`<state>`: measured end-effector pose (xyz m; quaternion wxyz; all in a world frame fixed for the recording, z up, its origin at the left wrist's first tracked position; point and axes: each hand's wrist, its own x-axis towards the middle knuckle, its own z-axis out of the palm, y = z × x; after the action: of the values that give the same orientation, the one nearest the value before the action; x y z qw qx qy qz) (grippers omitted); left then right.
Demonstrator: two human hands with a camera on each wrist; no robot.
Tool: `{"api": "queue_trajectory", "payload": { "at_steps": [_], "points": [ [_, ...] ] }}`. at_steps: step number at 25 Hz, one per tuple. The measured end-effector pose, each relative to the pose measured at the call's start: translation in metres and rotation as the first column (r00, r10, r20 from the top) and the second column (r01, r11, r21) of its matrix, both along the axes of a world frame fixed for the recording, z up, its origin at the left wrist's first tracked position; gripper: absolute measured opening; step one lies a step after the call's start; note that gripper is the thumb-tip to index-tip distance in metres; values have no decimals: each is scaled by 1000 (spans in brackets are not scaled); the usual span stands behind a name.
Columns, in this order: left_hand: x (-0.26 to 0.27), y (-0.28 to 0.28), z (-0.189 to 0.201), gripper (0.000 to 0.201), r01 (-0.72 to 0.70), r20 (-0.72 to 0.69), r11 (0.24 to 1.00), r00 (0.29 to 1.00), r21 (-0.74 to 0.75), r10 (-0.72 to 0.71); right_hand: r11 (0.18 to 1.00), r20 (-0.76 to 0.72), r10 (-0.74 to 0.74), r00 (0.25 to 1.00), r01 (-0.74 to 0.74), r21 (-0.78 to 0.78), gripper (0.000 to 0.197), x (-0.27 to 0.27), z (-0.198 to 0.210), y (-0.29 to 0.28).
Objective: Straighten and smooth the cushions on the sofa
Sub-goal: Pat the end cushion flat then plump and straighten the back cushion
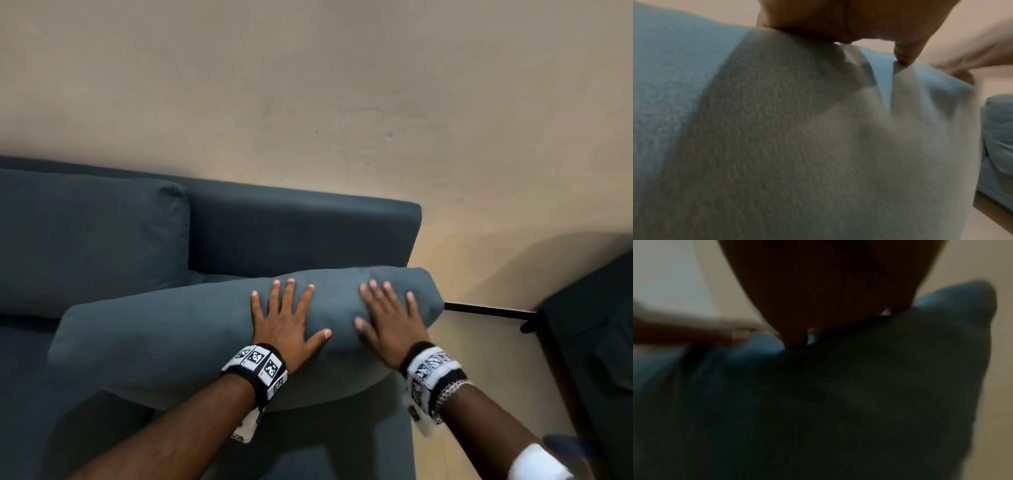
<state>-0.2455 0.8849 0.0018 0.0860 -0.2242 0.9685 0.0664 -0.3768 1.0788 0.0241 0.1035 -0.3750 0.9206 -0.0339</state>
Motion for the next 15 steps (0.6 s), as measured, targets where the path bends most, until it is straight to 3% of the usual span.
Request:
{"api": "queue_trajectory", "payload": {
  "at_steps": [1, 2, 3, 4, 5, 6, 7, 8, 9, 10, 11, 12, 13, 15],
  "points": [
    [0, 5, 0, 91, 4, 9, 1000, 1000, -2, -4, 973, 110, 27, 994, -51, 225, 100, -5, -16, 3],
    [-1, 7, 0, 91, 11, 11, 1000, 1000, -11, -11, 956, 165, 17, 986, -64, 286, 96, -8, -18, 2],
    [-1, 8, -1, 90, 4, 11, 1000, 1000, -22, -4, 984, 158, 6, 987, -34, 175, 86, -13, -8, -1],
    [1, 9, -2, 90, -10, 13, 1000, 1000, -26, 10, 999, 149, -16, 989, 24, -49, 77, -17, 9, -4],
    [2, 8, -2, 91, -27, 10, 999, 1000, -27, 28, 942, 47, -47, 998, 60, -329, 71, -20, 27, -5],
    [2, 7, -2, 91, -42, 6, 999, 999, -27, 42, 822, -48, -128, 991, 79, -564, 66, -22, 39, -3],
    [2, 5, -2, 92, -47, 8, 999, 999, -24, 48, 752, -106, -209, 972, 90, -653, 65, -25, 38, 3],
    [0, 2, 0, 92, -49, 10, 999, 999, -20, 50, 786, -177, -233, 956, 77, -614, 66, -30, 30, 7],
    [-1, -1, 1, 91, -48, 11, 999, 999, -9, 48, 898, -159, -187, 969, 104, -427, 75, -31, 11, 8],
    [-3, -1, 1, 91, -35, 18, 999, 999, -2, 35, 979, -57, -123, 991, 112, -169, 90, -32, -16, 14],
    [-4, 1, 1, 90, -15, 31, 1000, 999, -4, 15, 994, 48, -109, 993, 110, -24, 97, -41, -34, 22],
    [-4, 3, 1, 90, -1, 47, 1000, 999, -9, 1, 982, 98, -177, 979, 182, -45, 90, -52, -41, 28],
    [-4, 4, 1, 90, -9, 54, 1000, 998, -16, 10, 943, 67, -273, 960, 281, -177, 76, -62, -40, 33],
    [-4, 5, 2, 95, -69, 56, 998, 996, -15, 70, 739, 103, -522, 847, 509, -441, 65, -77, -30, 45]
  ]
}}
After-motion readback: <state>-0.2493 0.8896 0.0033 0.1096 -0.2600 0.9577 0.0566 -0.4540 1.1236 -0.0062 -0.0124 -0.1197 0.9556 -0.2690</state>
